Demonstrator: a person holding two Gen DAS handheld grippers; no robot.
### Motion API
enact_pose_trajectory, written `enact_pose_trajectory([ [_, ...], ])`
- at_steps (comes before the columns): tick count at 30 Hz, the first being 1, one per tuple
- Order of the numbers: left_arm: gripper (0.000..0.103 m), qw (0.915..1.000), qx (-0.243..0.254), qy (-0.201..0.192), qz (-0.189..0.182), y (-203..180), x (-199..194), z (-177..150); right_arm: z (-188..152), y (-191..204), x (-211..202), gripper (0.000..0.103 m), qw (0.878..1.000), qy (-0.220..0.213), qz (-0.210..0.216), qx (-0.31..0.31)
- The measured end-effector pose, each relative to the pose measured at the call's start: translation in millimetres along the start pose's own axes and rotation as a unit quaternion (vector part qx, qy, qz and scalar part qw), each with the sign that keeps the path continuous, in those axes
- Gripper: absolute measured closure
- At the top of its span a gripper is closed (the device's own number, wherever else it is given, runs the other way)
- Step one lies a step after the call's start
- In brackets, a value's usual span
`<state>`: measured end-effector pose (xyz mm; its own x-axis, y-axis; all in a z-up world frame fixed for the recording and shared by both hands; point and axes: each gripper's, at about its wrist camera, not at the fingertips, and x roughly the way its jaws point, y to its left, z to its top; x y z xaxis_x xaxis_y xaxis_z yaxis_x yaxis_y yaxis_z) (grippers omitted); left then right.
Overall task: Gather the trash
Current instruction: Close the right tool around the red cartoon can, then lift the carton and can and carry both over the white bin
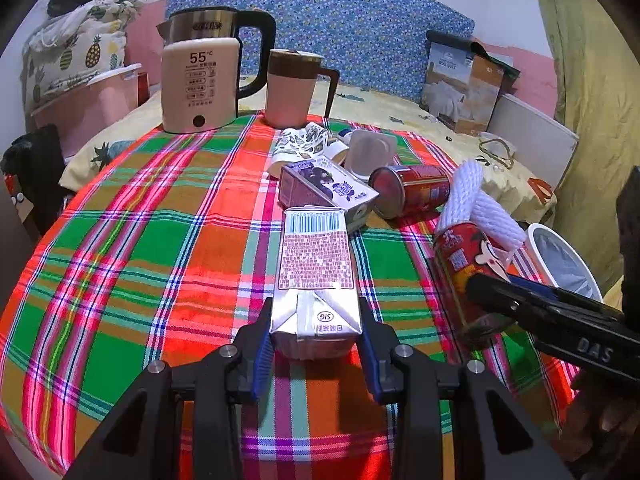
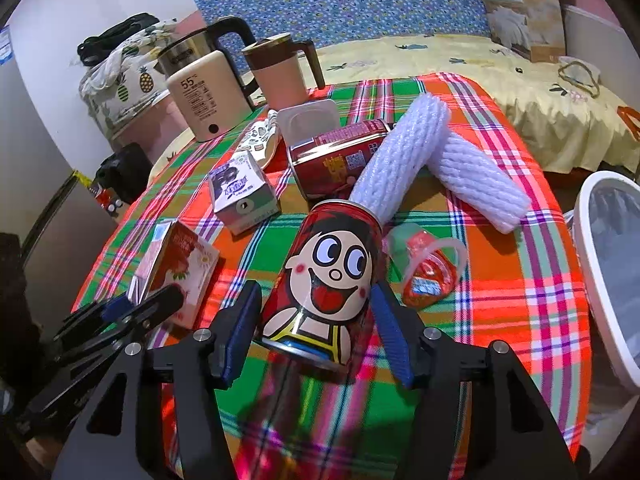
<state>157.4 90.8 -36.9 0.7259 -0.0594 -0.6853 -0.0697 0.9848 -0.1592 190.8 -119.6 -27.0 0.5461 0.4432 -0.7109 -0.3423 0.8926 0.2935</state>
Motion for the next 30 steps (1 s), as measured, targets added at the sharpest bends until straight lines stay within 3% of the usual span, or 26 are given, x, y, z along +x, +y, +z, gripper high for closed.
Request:
enact_pose_trajectory([
  [24,0.066,0.9989,0.03,-0.009,-0.033,-51.6,-31.5,-15.0,-22.2,-18.4,-46.5,0.052,0.999,-0.036,0.016,-0.012],
  [30,0.066,0.9987,0.037,-0.002,-0.035,-59.2,-30.6,-17.6,-26.9,-28.7,-35.3,0.051,1.0,-0.01,0.018,-0.006],
])
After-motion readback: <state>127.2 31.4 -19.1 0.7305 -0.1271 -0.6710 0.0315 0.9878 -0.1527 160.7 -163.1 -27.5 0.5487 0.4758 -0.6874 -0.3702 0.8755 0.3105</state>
